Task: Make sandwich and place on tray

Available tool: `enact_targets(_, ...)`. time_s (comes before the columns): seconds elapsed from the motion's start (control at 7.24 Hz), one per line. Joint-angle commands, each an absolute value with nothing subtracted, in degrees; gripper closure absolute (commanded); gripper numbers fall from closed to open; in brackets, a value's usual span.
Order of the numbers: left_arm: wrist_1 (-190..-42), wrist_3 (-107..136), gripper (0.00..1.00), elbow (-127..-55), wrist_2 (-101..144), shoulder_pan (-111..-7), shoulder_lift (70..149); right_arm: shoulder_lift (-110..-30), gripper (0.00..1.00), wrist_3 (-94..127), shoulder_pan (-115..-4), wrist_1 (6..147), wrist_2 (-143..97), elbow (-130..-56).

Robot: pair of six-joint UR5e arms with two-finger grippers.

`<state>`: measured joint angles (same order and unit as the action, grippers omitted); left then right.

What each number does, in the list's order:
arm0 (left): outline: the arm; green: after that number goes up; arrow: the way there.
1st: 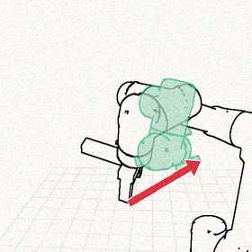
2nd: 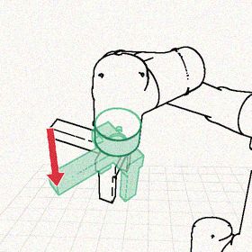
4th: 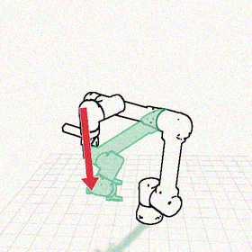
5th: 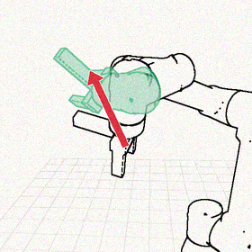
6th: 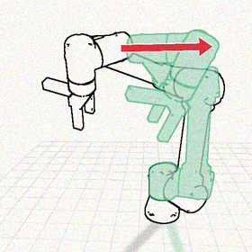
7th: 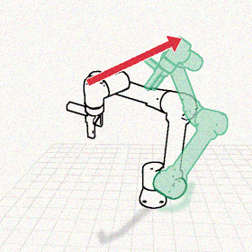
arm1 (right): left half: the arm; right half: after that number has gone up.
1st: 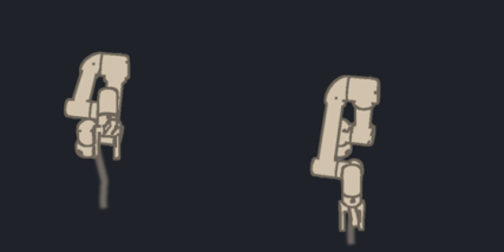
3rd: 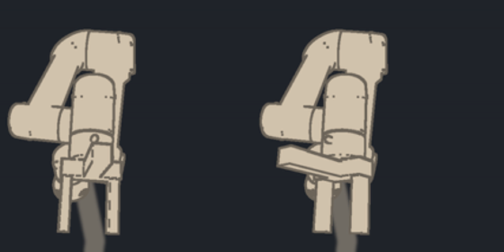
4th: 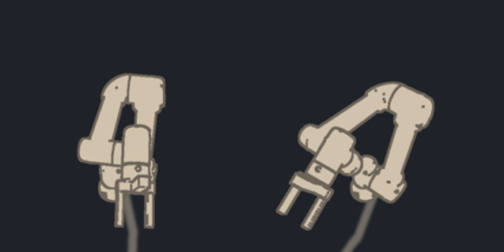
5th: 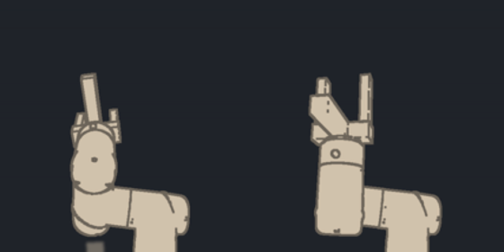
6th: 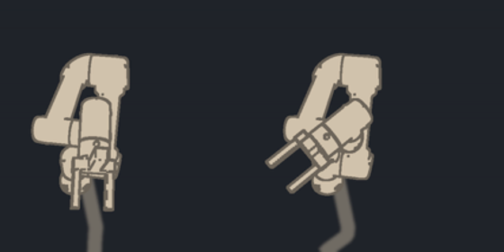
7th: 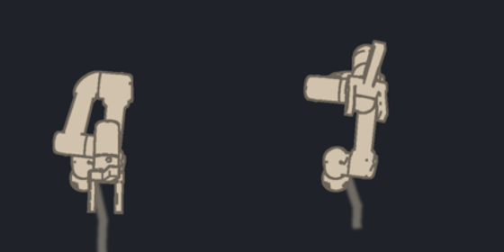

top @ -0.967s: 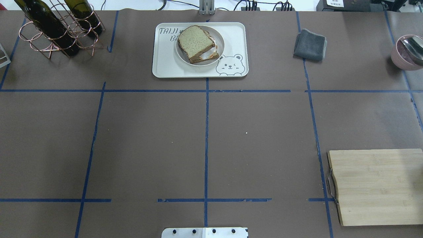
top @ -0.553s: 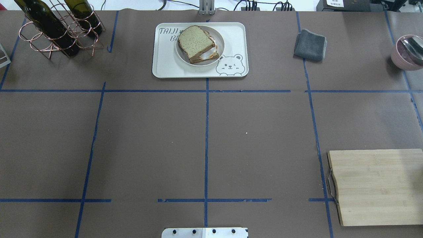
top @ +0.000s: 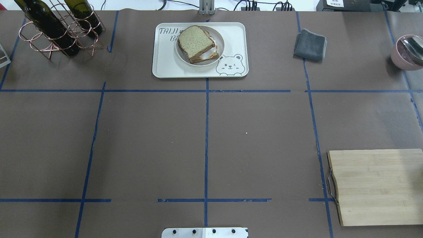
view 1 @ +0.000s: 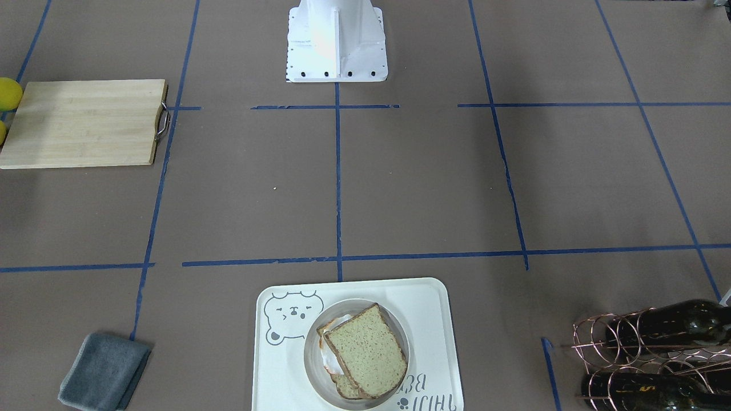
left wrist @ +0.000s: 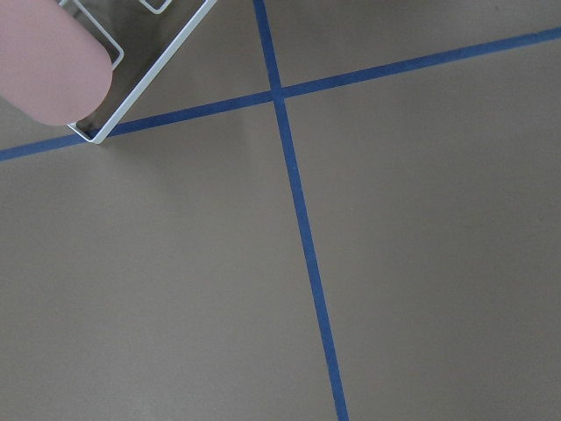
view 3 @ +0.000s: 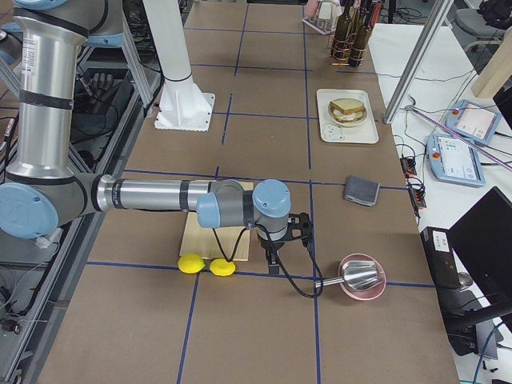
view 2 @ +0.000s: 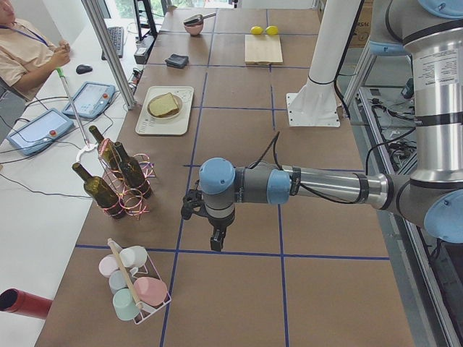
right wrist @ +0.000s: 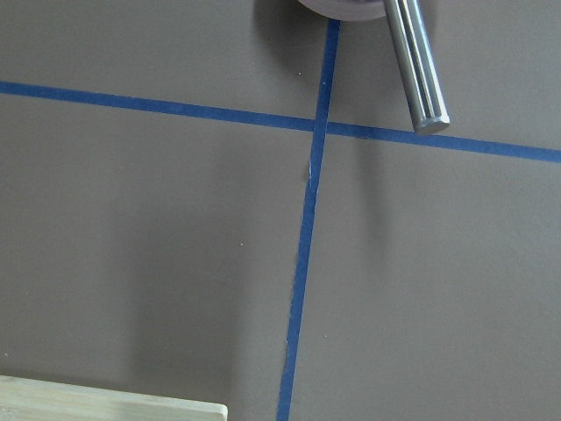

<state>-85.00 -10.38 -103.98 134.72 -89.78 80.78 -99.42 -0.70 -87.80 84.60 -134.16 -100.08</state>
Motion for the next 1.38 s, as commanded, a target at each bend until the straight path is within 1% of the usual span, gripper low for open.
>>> enact_targets(0.0,-85.0,-10.5,0.0,-100.7,134.4,-89.8,81.6,-99.5,0.0,-0.7,-87.8,84.6,-134.2,-100.2)
enact_targets(0.69,-85.0,-10.7,0.0,-102.1,134.2,-90.0,80.8,-99.8,0.0,0.0,-87.8,84.6,-134.4,-100.8)
enact_targets(1.24,-85.1,-10.7,0.0,-101.3,134.3,-89.9,80.8,-99.8,0.0,0.1,-87.8,84.6,-134.5,-100.7)
